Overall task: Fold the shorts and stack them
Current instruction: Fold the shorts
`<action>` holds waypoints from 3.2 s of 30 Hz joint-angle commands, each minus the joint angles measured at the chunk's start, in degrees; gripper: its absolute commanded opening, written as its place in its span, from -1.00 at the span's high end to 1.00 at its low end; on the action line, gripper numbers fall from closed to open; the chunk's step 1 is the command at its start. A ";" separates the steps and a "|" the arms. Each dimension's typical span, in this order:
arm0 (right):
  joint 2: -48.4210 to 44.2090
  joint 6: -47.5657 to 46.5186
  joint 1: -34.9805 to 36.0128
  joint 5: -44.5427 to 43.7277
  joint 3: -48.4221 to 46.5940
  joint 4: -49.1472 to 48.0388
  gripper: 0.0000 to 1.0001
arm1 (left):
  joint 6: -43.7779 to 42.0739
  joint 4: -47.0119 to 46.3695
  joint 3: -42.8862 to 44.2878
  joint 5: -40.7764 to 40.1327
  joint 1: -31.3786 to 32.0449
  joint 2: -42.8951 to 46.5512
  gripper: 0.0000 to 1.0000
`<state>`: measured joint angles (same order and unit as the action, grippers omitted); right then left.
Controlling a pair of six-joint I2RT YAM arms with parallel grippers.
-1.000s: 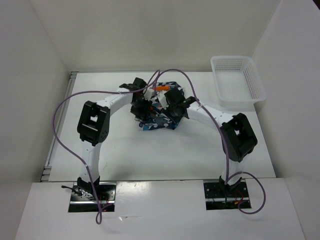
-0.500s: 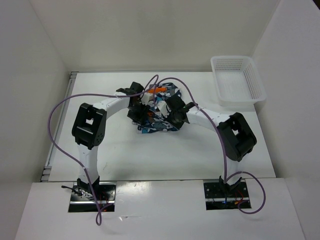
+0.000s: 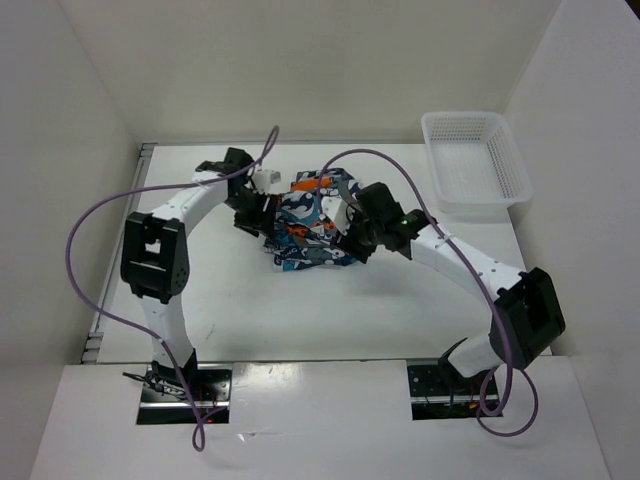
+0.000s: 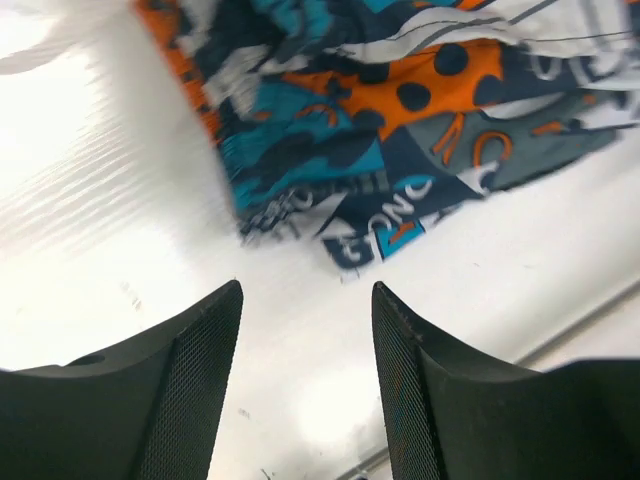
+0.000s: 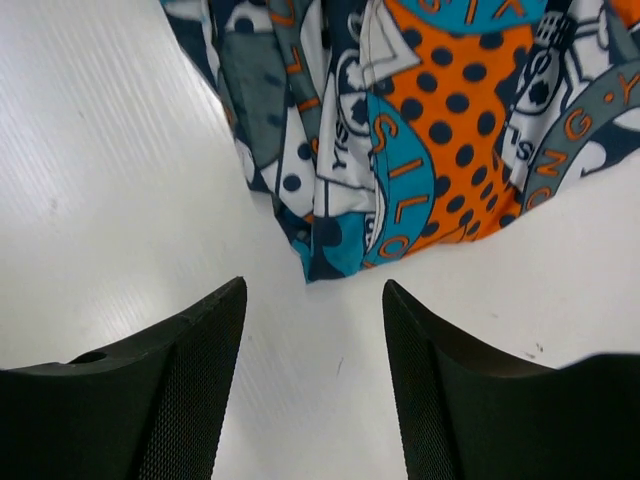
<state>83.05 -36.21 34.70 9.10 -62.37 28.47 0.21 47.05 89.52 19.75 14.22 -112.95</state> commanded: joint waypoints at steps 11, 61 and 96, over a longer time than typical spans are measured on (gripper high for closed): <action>27.68 10.89 5.38 -1.63 -25.68 -14.50 -0.23 | -0.21 -1.25 1.01 7.68 -5.87 -3.33 -0.25; 30.07 -2.03 3.62 21.90 -44.51 15.74 0.99 | -0.21 -3.98 -2.68 10.14 -3.32 -7.82 0.90; 9.60 5.18 9.51 -8.74 -11.50 0.72 -0.24 | -0.21 -0.11 19.03 6.19 -2.70 -10.01 -0.39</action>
<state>94.28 -28.77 44.05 7.94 -80.55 30.41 0.27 46.89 108.47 28.80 9.89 -118.10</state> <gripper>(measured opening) 0.620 0.695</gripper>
